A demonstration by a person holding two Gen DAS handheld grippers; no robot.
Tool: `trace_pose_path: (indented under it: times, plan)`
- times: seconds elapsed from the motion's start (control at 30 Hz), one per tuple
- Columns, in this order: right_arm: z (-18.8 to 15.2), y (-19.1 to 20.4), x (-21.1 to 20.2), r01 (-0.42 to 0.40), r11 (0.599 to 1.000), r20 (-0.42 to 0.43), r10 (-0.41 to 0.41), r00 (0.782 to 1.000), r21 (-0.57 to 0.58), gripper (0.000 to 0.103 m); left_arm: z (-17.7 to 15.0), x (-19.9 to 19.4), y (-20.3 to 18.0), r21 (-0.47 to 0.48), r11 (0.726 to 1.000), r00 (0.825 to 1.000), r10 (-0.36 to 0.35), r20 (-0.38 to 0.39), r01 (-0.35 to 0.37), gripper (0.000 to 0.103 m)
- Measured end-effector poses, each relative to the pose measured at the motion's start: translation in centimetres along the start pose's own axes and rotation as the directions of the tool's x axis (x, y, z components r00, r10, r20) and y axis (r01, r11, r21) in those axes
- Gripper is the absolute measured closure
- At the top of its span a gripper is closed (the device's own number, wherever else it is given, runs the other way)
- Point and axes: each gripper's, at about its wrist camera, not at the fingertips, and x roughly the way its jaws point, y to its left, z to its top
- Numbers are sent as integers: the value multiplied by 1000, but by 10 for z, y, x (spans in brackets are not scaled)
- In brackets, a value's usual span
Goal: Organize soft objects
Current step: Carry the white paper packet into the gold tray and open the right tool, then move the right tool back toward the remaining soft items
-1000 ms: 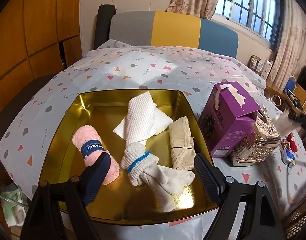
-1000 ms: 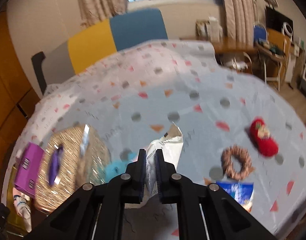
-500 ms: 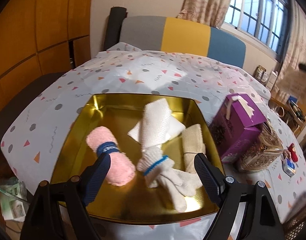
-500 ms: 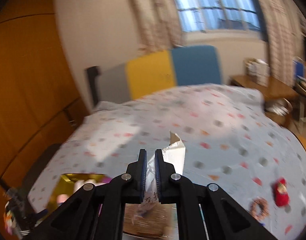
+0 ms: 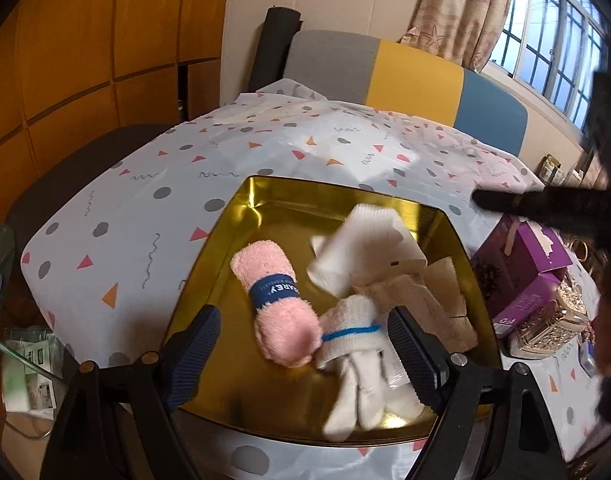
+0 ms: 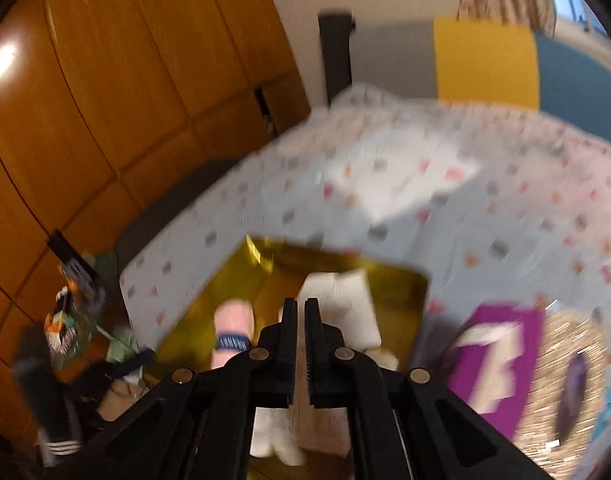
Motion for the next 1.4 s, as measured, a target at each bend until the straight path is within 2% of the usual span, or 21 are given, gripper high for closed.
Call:
trace_pose_path:
  times: [0.17, 0.3, 0.37, 0.5, 0.63, 0.8, 1.17, 1.3, 1.4]
  plan:
    - [-24, -7, 20, -10, 1000, -58, 11, 998, 13, 101, -1, 5, 7, -10, 1000, 1000, 14, -9, -14, 17]
    - [-39, 2, 4, 14, 998, -38, -16, 999, -55, 99, -2, 2, 3, -5, 1000, 1000, 8, -4, -8, 17]
    - [-46, 8, -3, 39, 996, -19, -40, 999, -82, 88, -1, -2, -4, 14, 1000, 1000, 0, 4, 0, 17]
    - [-58, 15, -18, 85, 988, 11, -84, 996, -125, 84, 1, -10, -17, 50, 999, 1000, -16, 20, 15, 17]
    - [-70, 8, -35, 112, 987, 38, -108, 993, -114, 80, 1, -16, -31, 86, 996, 999, -38, 23, 35, 17]
    - [-82, -5, -64, 148, 986, 81, -141, 987, -82, 80, 0, -21, -51, 135, 989, 998, -66, 21, 63, 17]
    - [-113, -74, -130, 284, 956, 137, -292, 947, 73, 73, -4, -32, -99, 258, 956, 989, -147, 9, 140, 17]
    - [-125, -109, -155, 332, 927, 142, -357, 923, 172, 73, -8, -36, -121, 313, 933, 982, -187, 0, 178, 17]
    - [-137, -140, -178, 375, 888, 142, -421, 896, 268, 73, -9, -40, -140, 359, 912, 977, -213, -4, 200, 17]
